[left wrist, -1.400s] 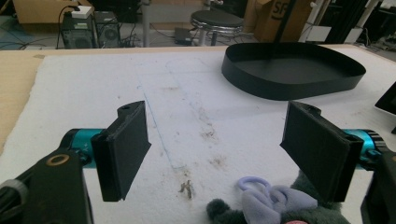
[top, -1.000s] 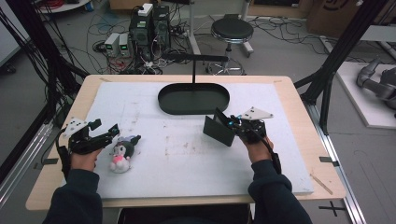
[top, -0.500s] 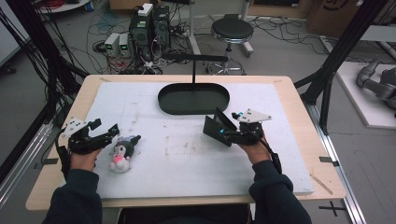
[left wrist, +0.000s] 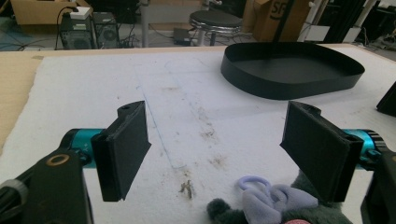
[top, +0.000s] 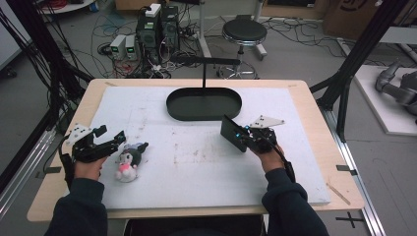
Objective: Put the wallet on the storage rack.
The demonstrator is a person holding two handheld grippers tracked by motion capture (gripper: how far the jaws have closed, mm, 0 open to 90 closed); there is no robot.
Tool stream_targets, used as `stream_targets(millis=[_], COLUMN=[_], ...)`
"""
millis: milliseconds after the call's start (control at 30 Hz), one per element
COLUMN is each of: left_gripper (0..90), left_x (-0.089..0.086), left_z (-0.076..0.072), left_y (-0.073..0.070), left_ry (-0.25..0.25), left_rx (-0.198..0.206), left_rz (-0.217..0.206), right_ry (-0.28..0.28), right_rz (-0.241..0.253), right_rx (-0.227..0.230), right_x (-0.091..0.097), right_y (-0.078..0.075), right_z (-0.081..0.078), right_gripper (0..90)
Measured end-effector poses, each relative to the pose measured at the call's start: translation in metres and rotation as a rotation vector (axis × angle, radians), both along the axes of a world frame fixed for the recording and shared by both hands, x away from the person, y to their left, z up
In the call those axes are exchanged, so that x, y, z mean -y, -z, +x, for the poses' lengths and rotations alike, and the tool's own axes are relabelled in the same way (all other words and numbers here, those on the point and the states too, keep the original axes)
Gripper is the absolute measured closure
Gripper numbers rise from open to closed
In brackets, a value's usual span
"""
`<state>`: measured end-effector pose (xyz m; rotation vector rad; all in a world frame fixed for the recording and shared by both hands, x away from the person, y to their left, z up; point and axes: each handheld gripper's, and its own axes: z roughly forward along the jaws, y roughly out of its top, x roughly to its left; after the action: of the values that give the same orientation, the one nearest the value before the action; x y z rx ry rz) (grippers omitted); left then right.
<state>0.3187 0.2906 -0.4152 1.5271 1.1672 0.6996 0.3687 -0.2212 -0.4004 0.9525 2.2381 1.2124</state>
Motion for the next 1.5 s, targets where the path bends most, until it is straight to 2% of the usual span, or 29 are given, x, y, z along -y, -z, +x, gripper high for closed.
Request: stream_targets(millis=[233, 333, 433, 533, 633, 700, 767, 800, 933, 1067, 1100, 1133, 1333, 1433, 1467, 1500], left_gripper=[22.6, 22.6, 22.6, 22.6, 22.6, 22.6, 22.6, 22.6, 22.6, 22.6, 22.6, 22.6, 22.6, 22.6, 22.6, 22.6], left_x=[0.001, 0.002, 0.002, 0.0, 0.0, 0.0, 0.001, 0.001, 0.0, -0.001, -0.001, -0.001, -0.001, -0.001, -0.001, -0.001], left_z=[0.002, 0.002, 0.002, 0.002, 0.002, 0.002, 0.002, 0.002, 0.002, 0.002, 0.002, 0.002, 0.003, 0.003, 0.003, 0.003], left_y=[0.0, 0.0, 0.0, 0.0, 0.0, 0.0, 0.0, 0.0, 0.0, 0.0, 0.0, 0.0, 0.001, 0.001, 0.001, 0.001], left_ry=[0.007, 0.012, 0.011, 0.008, 0.008, 0.009, 0.013, 0.014, 0.014, 0.011, 0.01, 0.011, 0.012, 0.014, 0.014, 0.014], left_rx=[0.001, 0.003, 0.005, 0.006, 0.007, 0.008, 0.009, 0.01, 0.008, 0.008, 0.009, 0.008, 0.006, 0.005, 0.005, 0.005], left_rz=[0.001, 0.004, 0.002, 0.0, -0.002, -0.002, 0.0, 0.001, -0.003, -0.005, -0.007, -0.006, -0.009, -0.008, -0.007, -0.007], right_ry=[-0.011, -0.012, -0.013, -0.008, -0.002, 0.014, 0.021, 0.031, 0.052, 0.066, 0.067, 0.077, 0.094, 0.103, 0.119, 0.119], right_rz=[0.009, 0.005, 0.01, 0.015, 0.016, 0.009, 0.011, 0.015, -0.004, -0.044, -0.04, -0.023, 0.007, 0.056, 0.089, 0.089], right_rx=[0.026, 0.059, 0.066, 0.106, 0.112, 0.136, 0.137, 0.13, 0.133, 0.116, 0.092, 0.102, 0.087, 0.055, 0.023, 0.023], right_x=[-0.009, -0.021, -0.028, -0.041, -0.048, -0.057, -0.06, -0.066, -0.075, -0.086, -0.089, -0.093, -0.102, -0.103, -0.102, -0.102], right_y=[-0.01, -0.021, -0.027, -0.038, -0.042, -0.045, -0.046, -0.046, -0.041, -0.031, -0.028, -0.024, -0.015, -0.008, -0.003, -0.003], right_z=[0.012, 0.027, 0.036, 0.053, 0.061, 0.073, 0.077, 0.086, 0.098, 0.113, 0.118, 0.121, 0.131, 0.136, 0.139, 0.139], right_gripper=[76.1, 76.2, 76.2, 76.2, 76.2, 76.2, 76.2, 76.2, 76.1, 76.1, 76.1, 76.1, 76.1, 75.9, 75.4, 75.4])
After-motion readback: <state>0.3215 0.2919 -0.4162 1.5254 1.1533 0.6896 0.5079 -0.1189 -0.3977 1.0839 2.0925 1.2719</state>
